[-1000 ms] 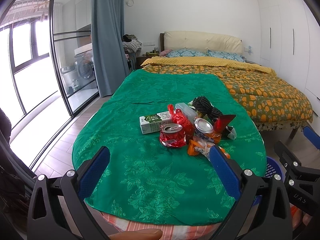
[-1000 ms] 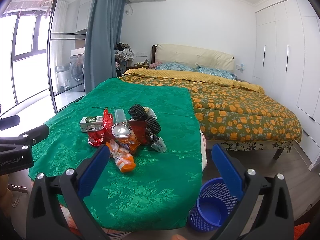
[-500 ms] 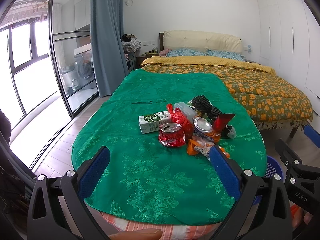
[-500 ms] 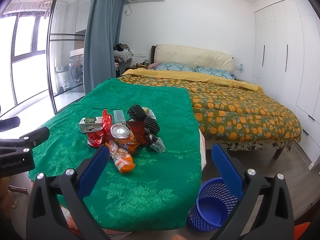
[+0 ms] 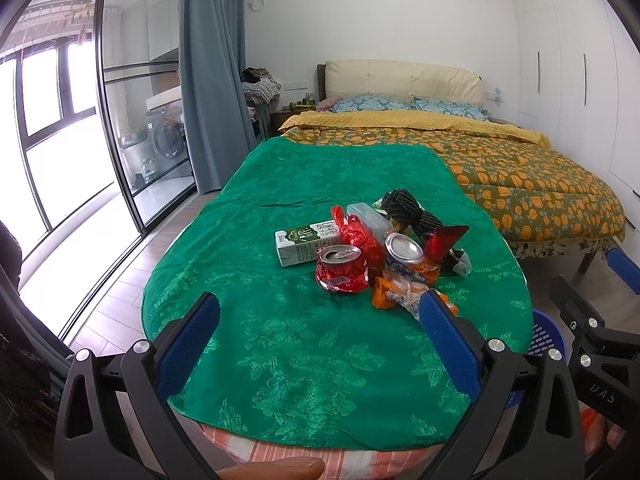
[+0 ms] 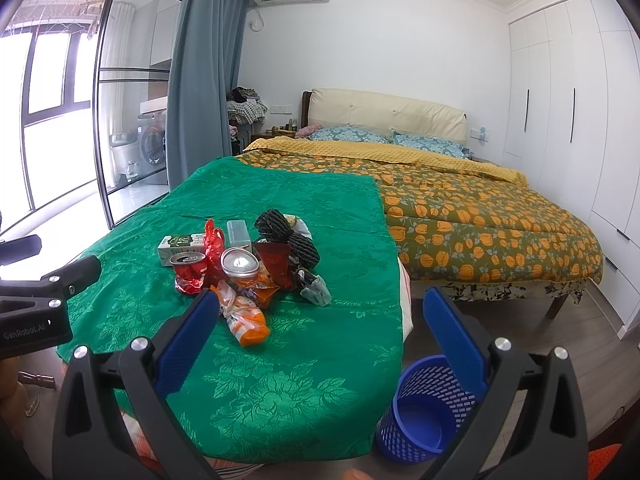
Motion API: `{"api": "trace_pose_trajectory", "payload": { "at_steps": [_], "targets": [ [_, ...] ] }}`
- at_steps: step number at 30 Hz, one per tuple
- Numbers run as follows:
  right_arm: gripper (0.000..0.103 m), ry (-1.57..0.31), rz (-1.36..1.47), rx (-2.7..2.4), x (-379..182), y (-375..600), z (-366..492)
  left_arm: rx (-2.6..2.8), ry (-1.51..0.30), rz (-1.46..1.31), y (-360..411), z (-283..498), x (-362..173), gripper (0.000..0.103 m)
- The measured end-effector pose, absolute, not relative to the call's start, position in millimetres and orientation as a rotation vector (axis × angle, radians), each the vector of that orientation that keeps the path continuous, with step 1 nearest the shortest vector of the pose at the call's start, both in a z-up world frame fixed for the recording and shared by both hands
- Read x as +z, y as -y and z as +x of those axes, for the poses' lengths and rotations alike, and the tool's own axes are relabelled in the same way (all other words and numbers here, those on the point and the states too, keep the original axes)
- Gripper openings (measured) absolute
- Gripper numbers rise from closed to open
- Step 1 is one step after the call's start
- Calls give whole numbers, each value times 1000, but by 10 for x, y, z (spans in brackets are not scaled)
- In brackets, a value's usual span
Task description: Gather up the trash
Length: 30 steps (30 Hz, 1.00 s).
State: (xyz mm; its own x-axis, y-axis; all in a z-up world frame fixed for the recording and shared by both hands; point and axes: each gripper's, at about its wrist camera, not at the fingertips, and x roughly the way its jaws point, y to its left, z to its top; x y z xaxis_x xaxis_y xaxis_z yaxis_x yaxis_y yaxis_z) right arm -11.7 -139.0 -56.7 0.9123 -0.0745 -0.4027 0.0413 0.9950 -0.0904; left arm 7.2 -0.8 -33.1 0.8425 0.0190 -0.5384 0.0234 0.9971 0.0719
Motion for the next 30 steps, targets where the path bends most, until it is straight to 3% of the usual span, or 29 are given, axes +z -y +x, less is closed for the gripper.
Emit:
{"api": "trace_pose_trajectory", "payload": {
  "at_steps": [30],
  "targets": [
    [98, -419, -78, -62, -568, 1398, -124, -1, -572, 80, 25, 80, -323, 99]
  ]
}}
